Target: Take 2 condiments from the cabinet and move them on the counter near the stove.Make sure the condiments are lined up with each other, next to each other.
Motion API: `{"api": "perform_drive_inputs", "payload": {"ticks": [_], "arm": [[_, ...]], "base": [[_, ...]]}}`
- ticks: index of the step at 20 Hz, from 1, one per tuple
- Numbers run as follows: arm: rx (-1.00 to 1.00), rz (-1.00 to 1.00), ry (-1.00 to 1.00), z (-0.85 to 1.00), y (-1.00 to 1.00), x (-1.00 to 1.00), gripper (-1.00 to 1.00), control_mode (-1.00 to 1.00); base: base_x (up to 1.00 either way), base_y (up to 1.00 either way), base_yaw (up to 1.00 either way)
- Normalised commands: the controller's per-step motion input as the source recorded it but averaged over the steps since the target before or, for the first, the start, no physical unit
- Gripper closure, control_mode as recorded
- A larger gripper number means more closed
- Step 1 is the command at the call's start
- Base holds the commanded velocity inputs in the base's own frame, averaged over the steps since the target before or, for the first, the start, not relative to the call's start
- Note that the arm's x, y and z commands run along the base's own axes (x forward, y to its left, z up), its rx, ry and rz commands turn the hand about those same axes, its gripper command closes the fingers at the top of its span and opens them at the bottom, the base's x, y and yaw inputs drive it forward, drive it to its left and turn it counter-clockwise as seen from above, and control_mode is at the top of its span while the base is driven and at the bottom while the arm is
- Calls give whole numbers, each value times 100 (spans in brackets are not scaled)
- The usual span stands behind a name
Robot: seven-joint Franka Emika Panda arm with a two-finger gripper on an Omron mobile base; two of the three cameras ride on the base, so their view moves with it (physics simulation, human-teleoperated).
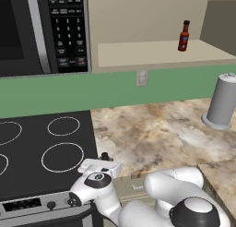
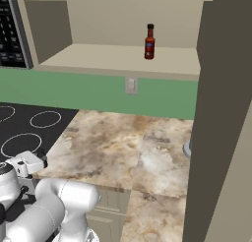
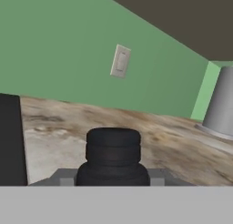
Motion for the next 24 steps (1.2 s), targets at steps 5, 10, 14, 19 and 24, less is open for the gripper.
{"api": "perform_drive_inputs", "payload": {"ticks": [5,10,14,19,24], "arm": [[0,0,0,-9,0,0,100,-100],[0,0,-1,-15,0,0,-100,-100],[0,0,-6,-21,0,0,-100,-100],[0,0,-14,-21,0,0,-100,-100],[0,0,-23,-6,0,0,-100,-100]], "base": [[0,0,0],[0,0,0],[0,0,0],[0,0,0],[0,0,0]]}}
